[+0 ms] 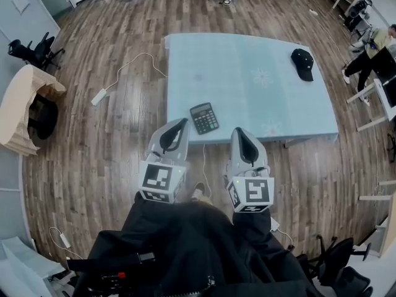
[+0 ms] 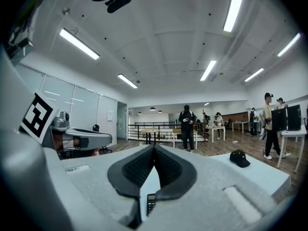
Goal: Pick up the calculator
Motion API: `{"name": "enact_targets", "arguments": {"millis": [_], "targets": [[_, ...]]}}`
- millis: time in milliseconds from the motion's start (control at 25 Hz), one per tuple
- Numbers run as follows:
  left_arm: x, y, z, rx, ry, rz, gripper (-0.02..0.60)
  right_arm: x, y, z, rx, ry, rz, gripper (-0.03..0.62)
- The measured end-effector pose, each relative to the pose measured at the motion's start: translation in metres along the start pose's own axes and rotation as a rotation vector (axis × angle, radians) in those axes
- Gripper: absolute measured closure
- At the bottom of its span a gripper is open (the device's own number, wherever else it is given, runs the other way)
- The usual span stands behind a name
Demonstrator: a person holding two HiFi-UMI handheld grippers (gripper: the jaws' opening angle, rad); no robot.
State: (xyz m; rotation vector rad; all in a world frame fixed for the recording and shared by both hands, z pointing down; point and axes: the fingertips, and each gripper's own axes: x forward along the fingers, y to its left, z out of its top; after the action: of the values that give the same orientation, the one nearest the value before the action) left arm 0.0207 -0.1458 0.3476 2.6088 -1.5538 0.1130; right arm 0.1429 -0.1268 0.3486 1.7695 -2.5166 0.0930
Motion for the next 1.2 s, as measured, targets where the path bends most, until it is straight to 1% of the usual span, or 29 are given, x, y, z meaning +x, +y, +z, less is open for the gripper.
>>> {"name": "enact_targets", "arguments": {"millis": [200,520,760,840,960,1200], "targets": [[0.022,0.013,-0.020,-0.030,0.057,0.011,0.583,0.020,-0.010,-0.018,0.019,0.051,0.005,0.595],[0.057,0.045,-0.075,-0.080,0.179,0.004,0.583,0.067,-0.005,-0.067,0.049,0.176,0.007,0.595],[0.082,0.069,-0.124,-0.128,0.293,0.006,0.583,0.102,-0.002,-0.122,0.060,0.315,0.035,0.595],[0.089,0.079,-0.141,-0.150,0.326,0.012,0.583,0.113,0.000,-0.141,0.085,0.360,0.049,0.594],[0.101,0.087,-0.163,-0.178,0.374,0.009,0.583,0.129,0.002,-0.167,0.111,0.414,0.063,0.594],[0.125,0.101,-0.201,-0.210,0.461,0.000,0.583,0.161,0.005,-0.211,0.116,0.499,0.098,0.594]]}}
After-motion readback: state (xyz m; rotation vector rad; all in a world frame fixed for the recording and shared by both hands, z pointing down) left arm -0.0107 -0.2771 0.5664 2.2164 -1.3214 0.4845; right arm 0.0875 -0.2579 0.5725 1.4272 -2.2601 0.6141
